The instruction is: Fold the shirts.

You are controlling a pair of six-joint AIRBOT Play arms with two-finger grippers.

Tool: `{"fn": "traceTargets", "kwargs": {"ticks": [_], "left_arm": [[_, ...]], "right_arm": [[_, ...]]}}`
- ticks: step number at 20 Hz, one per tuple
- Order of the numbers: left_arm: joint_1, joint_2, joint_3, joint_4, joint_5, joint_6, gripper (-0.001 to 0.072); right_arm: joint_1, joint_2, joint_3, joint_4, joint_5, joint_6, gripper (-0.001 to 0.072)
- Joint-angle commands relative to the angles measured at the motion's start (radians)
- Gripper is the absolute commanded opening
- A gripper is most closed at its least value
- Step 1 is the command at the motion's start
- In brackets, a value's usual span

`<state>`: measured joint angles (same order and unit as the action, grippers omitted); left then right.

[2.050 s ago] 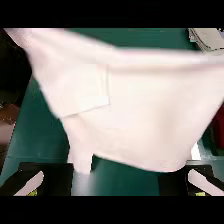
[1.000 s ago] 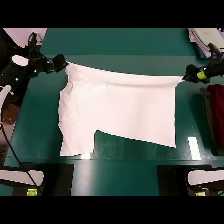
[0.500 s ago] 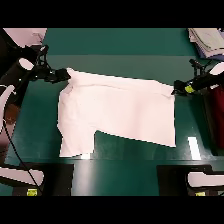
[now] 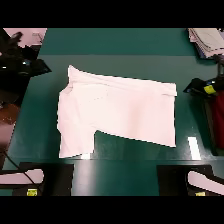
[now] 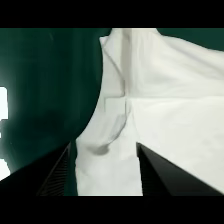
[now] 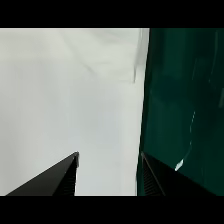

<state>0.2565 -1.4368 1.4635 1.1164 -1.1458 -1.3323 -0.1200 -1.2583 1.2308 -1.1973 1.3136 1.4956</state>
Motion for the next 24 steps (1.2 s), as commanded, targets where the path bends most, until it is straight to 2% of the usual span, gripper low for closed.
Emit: {"fn": "traceTargets", "kwargs": {"ticks": [1,5,9,12,16,24], "left_arm": [[0.052,0.132,-0.158,0.045,-0.105,-0.003,0.0497],[0.051,0.379,-0.607,0.039,-0.069,-0.004,0.0497],[0.051,0.555,-0.86,0.041,-0.11,-0.024,0.0496],[0.051,0.567,-0.933,0.043,-0.102,-0.031,0.0497],[0.048,0.566,-1.011,-0.014,-0.08,-0.017,0.0497],[0.048,0.558,-1.028,-0.016,-0.027,-0.025,0.0495]], "right_arm": [[-0.032,0.13,-0.093,0.001,-0.002,-0.002,0.0445],[-0.032,0.206,-0.216,0.054,-0.064,-0.002,0.0443],[-0.032,0.197,-0.244,0.16,-0.078,-0.033,0.0443],[-0.031,0.188,-0.244,0.239,-0.08,-0.064,0.0442],[-0.032,0.191,-0.242,0.237,-0.074,-0.065,0.0442],[-0.032,0.227,-0.242,0.226,-0.071,-0.066,0.0442]]}}
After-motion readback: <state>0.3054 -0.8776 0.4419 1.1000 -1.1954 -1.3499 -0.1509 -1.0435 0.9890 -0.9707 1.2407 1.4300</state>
